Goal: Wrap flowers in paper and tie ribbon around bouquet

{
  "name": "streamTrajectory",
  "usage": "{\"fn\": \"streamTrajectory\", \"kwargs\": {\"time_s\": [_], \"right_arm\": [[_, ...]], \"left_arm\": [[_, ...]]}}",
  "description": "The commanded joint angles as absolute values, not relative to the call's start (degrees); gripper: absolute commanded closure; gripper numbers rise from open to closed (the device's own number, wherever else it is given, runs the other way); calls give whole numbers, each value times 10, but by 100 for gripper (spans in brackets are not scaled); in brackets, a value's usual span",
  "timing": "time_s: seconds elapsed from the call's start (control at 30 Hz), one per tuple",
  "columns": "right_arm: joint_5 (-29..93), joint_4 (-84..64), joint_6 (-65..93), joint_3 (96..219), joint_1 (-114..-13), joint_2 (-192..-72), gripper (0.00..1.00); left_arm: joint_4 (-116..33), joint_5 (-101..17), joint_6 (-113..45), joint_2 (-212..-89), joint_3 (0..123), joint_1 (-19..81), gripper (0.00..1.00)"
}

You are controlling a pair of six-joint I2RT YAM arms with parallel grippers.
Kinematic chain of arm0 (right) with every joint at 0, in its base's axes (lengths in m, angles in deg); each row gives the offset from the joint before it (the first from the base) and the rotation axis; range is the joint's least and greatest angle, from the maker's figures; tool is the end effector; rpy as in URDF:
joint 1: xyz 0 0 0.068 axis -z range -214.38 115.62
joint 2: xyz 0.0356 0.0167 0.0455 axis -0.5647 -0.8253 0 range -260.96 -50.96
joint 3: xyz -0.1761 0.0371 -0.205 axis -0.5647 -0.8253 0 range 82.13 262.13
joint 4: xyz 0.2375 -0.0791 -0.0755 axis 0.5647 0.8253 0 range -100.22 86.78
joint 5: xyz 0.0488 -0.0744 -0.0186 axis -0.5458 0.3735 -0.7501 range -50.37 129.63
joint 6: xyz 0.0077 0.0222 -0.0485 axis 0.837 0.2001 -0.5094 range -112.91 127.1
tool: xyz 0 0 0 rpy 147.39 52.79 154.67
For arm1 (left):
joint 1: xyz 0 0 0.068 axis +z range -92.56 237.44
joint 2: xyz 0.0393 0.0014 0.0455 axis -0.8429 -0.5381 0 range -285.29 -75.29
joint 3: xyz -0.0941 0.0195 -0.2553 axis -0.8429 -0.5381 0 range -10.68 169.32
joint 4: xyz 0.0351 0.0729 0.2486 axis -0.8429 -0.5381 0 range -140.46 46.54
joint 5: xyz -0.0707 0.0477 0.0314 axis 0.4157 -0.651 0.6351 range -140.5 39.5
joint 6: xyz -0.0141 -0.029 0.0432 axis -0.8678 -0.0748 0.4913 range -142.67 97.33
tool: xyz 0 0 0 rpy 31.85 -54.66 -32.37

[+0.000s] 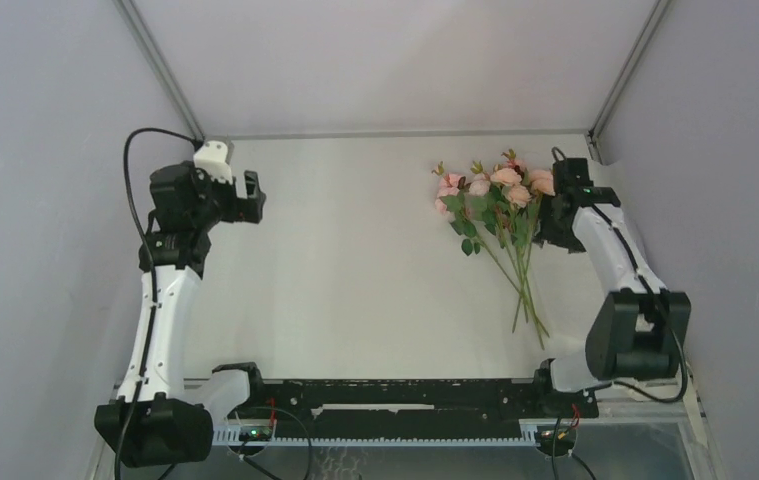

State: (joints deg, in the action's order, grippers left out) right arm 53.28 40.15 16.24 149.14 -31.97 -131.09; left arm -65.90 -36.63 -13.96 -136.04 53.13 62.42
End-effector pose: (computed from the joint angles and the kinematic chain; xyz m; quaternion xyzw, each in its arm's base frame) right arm 0.2748 -0.0200 0.2792 0.1244 0.9588 -0.1022 0.2339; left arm 0.2347 0.0118 0.3808 0.0962 0.8074 -0.0295 0.5814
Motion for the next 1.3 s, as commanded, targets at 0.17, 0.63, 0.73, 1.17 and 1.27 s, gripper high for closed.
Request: {"fn": "streamTrajectory", "kwargs": {"time_s": [0.17,0.63,0.73,1.17,1.27], "right_arm": [[546,447,160,1487,-380,-1469,32],[607,444,173,1462,-378,-1497,47],[597,452,172,1459,-379,-1475,44],[605,491,181,1443,-377,-1403,45],[593,491,178,1443,-376,-1449,46]], "left_arm": [[-804,-312,-86,-1314,440,616,3],[-815,-307,-93,-1331,430,616,8],[-817,-302,-97,-1331,433,617,8],[-829,-293,-99,-1329,443,616,10],[-830,-291,-99,-1328,443,616,10]]}}
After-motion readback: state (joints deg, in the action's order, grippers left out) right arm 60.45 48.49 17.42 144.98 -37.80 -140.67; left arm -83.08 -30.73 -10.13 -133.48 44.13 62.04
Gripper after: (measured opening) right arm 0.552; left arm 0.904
